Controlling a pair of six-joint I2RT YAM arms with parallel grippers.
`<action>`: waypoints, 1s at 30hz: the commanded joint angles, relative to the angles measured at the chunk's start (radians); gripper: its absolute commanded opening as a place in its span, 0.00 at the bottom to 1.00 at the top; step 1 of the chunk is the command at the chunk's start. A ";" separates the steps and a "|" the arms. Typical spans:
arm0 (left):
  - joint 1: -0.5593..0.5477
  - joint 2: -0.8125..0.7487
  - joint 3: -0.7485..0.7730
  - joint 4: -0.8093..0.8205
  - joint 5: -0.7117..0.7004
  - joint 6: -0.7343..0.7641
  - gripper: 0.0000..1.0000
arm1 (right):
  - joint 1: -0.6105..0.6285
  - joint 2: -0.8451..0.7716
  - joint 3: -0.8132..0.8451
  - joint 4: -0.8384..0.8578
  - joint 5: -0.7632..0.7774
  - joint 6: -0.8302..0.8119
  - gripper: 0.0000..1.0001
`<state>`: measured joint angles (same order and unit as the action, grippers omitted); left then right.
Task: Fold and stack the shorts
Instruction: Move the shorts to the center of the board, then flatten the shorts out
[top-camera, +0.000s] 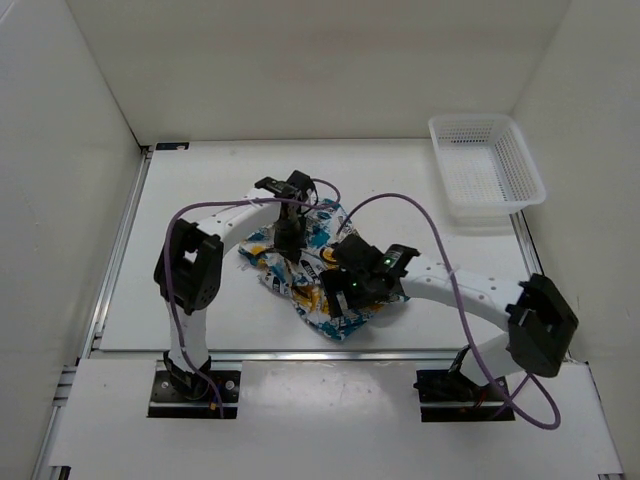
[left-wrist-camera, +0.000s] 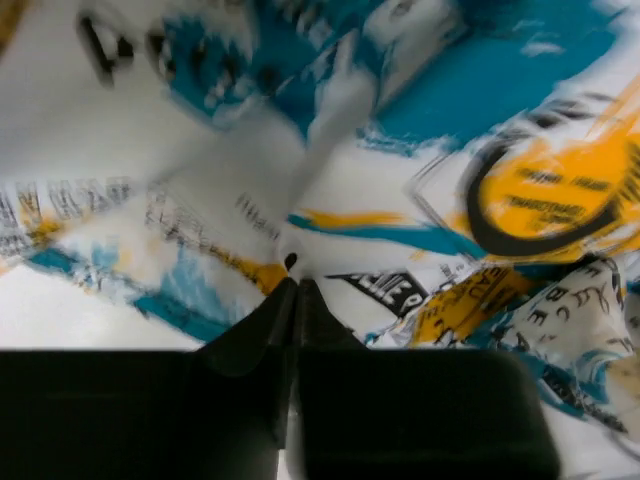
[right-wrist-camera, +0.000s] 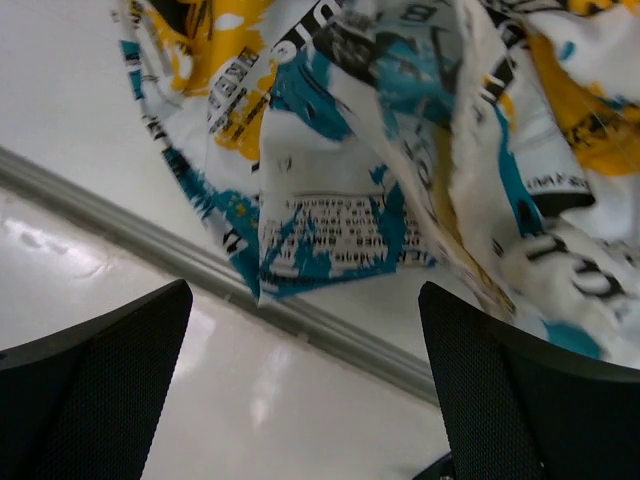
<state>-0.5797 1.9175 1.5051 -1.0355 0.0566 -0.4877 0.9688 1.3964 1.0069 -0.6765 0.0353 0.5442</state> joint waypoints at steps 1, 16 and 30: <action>0.030 0.011 0.122 0.016 0.032 0.034 0.10 | 0.044 0.102 0.054 0.078 0.079 0.010 0.99; 0.202 -0.067 0.682 -0.202 0.065 0.014 0.10 | 0.022 0.067 0.114 -0.119 0.439 0.123 0.00; 0.494 0.252 1.077 -0.046 0.236 -0.153 0.72 | -0.619 0.364 0.813 -0.084 0.091 -0.329 0.80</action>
<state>-0.1593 2.1479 2.5671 -1.1259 0.2077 -0.5632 0.4583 1.6188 1.6024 -0.7521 0.2909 0.3336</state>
